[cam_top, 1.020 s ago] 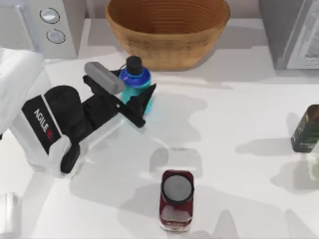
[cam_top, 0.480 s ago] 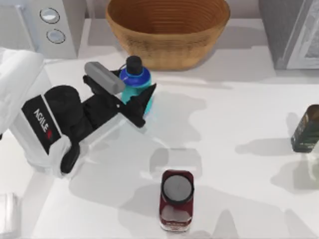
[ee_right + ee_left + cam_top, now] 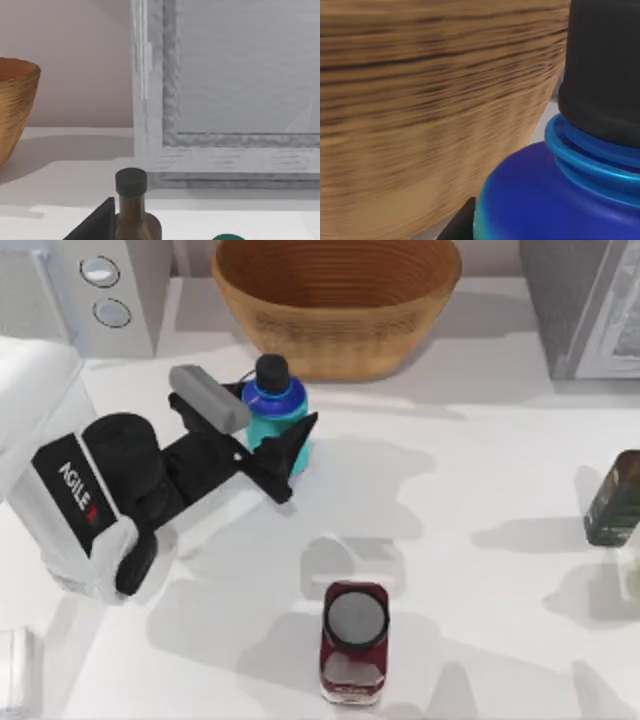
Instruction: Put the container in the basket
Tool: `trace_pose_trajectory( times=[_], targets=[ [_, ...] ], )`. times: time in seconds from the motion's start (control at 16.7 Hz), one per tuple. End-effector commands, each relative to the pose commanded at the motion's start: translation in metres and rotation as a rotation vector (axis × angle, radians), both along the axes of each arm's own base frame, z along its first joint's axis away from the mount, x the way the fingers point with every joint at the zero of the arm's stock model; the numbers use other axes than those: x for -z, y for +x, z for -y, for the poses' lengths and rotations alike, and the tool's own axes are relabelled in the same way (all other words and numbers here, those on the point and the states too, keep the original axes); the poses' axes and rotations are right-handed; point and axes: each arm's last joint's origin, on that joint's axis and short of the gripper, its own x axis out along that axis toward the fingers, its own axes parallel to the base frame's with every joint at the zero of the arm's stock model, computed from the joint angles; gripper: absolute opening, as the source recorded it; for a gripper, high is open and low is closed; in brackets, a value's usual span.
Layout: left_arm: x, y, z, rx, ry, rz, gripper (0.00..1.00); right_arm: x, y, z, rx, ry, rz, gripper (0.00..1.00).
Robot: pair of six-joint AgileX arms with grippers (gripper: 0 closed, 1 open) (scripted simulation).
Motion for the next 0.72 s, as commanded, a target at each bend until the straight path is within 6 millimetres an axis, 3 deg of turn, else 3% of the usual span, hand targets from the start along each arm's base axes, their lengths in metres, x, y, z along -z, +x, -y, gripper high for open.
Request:
trace_pose_trajectory(
  times=[0.36, 0.72],
  targets=[
    [-0.063, -0.032, -0.038, -0.034, -0.021, 0.074, 0.00, 0.000, 0.000, 0.000, 0.000, 0.000, 0.000, 1.00],
    [-0.081, -0.055, -0.073, -0.020, 0.000, 0.085, 0.00, 0.000, 0.000, 0.000, 0.000, 0.000, 0.000, 1.00]
  ],
)
